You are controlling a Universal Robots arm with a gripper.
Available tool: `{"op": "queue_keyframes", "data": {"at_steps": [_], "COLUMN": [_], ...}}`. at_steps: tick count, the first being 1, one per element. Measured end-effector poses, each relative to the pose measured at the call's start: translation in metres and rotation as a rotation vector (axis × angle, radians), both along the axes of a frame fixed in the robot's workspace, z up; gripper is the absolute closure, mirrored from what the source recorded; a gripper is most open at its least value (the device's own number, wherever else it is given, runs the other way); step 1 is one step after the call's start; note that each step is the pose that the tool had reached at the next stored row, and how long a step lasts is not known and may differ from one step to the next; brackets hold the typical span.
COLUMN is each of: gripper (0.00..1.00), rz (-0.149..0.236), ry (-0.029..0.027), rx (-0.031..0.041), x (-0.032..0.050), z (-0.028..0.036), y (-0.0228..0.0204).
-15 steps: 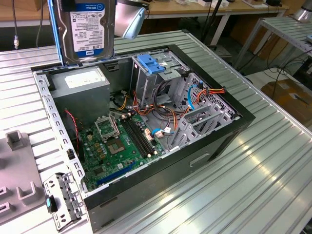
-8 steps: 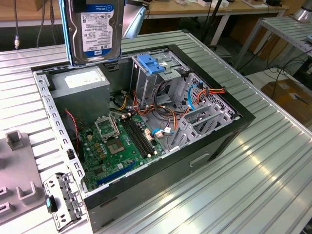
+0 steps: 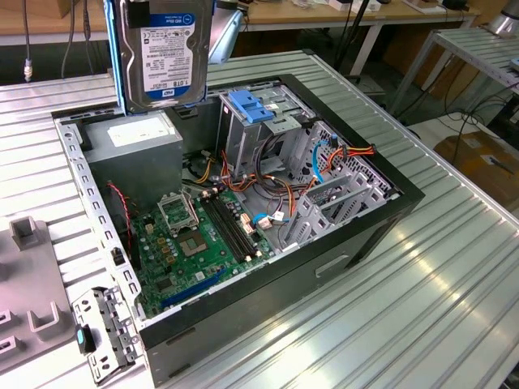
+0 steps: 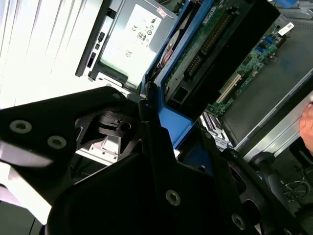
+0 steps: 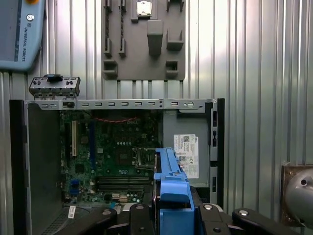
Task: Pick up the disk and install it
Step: 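Pick up the disk, then insert the disk into the insertion slot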
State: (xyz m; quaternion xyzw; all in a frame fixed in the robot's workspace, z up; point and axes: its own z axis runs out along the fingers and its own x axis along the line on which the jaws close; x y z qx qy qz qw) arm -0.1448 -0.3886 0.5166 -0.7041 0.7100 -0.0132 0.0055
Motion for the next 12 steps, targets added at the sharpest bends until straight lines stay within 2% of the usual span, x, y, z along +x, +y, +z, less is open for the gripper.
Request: {"op": "queue_keyframes", "data": {"at_steps": [4,12], "gripper": [0.63,0.63], "rz": [0.0,0.0], "ry": [-0.0004,-0.0003], "rx": [0.0001,-0.0001], "x": [0.0011,0.0012], "z": [-0.0013,-0.0015], "y": [-0.0041,-0.0056]}}
